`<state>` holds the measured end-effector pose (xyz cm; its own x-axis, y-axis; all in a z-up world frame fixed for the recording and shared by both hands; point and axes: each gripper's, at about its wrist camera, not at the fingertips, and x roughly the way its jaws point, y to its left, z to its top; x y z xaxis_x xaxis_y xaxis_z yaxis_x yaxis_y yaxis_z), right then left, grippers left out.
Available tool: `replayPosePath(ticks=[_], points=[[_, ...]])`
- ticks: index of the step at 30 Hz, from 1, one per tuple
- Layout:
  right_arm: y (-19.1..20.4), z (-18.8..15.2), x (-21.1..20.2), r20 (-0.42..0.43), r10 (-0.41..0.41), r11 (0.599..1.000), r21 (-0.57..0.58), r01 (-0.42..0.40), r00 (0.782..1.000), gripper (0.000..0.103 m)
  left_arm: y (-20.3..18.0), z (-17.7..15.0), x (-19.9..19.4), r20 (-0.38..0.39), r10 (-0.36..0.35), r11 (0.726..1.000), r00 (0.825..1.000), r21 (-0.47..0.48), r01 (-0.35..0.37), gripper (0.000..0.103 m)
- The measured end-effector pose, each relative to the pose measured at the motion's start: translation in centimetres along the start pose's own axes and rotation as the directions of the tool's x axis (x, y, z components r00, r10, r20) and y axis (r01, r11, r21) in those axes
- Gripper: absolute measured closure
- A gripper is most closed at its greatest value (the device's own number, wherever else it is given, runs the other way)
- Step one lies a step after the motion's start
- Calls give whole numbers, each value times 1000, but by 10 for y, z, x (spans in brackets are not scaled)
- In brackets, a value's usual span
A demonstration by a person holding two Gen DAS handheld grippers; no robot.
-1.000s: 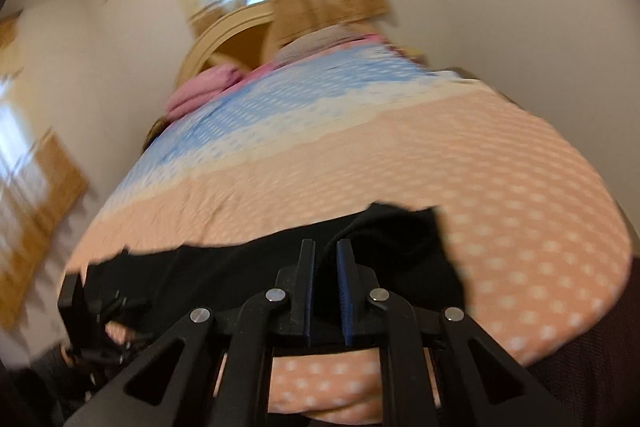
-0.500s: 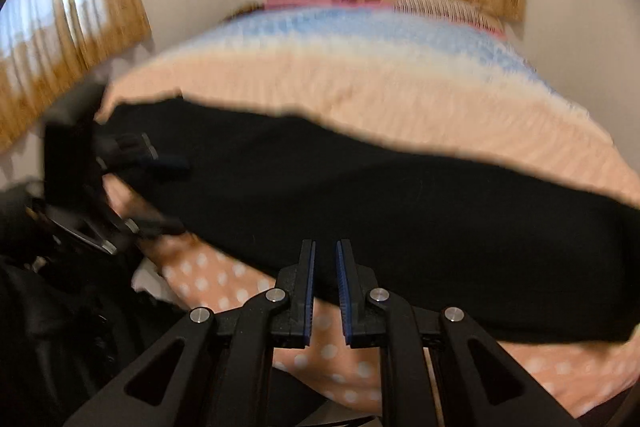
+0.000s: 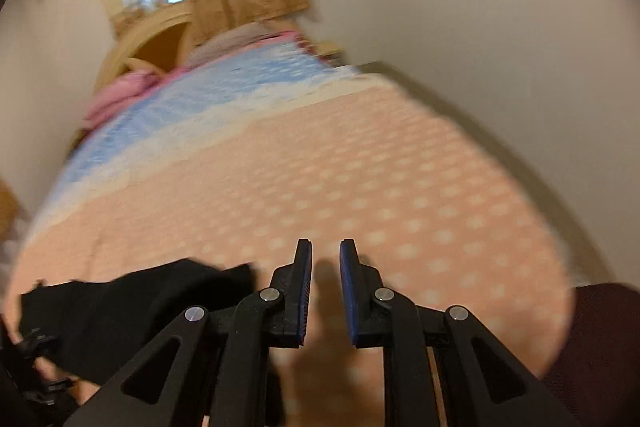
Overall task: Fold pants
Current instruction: 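Carry the pants edge with the right gripper toward the left gripper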
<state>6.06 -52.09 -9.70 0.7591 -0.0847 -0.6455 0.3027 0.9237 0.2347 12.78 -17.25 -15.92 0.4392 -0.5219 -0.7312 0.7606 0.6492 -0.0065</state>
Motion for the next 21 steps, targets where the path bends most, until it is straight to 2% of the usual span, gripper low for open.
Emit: replayPosePath(ticks=[2, 4, 6, 9, 11, 13, 14, 15, 18, 20, 21], points=[[24, -10, -4, 7, 54, 995, -84, -54, 999, 88, 0, 0, 0, -2, 0, 1000, 1000, 7, 0, 15], [44, -22, -2, -16, 74, 985, -153, -76, 997, 88, 0, 1, 1, -4, 0, 1000, 1000, 10, 0, 14], [60, -34, 2, -38, 51, 972, -228, -58, 998, 88, 0, 1, 0, -6, 2, 1000, 1000, 12, -2, 14], [72, -46, 0, -25, -25, 945, -326, 15, 999, 88, 1, 1, -1, -5, -2, 1000, 1000, 5, 2, 14], [64, -38, -2, -6, -50, 953, -300, 46, 999, 85, 1, 1, -1, -5, -3, 1000, 1000, 3, 3, 14], [57, -28, -6, 19, -56, 962, -265, 59, 998, 71, 2, 1, -1, -5, -2, 1000, 1000, 5, 2, 14], [54, -21, -5, 22, -54, 966, -253, 58, 998, 57, 2, 1, -1, -5, -2, 1000, 1000, 5, 2, 14], [49, -17, -3, 19, -61, 970, -236, 63, 998, 50, 2, 1, 0, -5, -1, 1000, 1000, 5, 1, 14], [41, -9, 9, -11, -110, 972, -210, 106, 994, 50, 2, 1, -1, -5, 0, 1000, 1000, 8, 0, 14], [34, -4, 21, -54, -70, 982, -180, 59, 996, 52, 2, 0, -1, -4, -1, 1000, 1000, 6, 1, 14], [31, -3, 24, -52, -50, 985, -168, 41, 997, 60, 2, 0, -1, -4, -1, 1000, 1000, 7, 1, 14]])
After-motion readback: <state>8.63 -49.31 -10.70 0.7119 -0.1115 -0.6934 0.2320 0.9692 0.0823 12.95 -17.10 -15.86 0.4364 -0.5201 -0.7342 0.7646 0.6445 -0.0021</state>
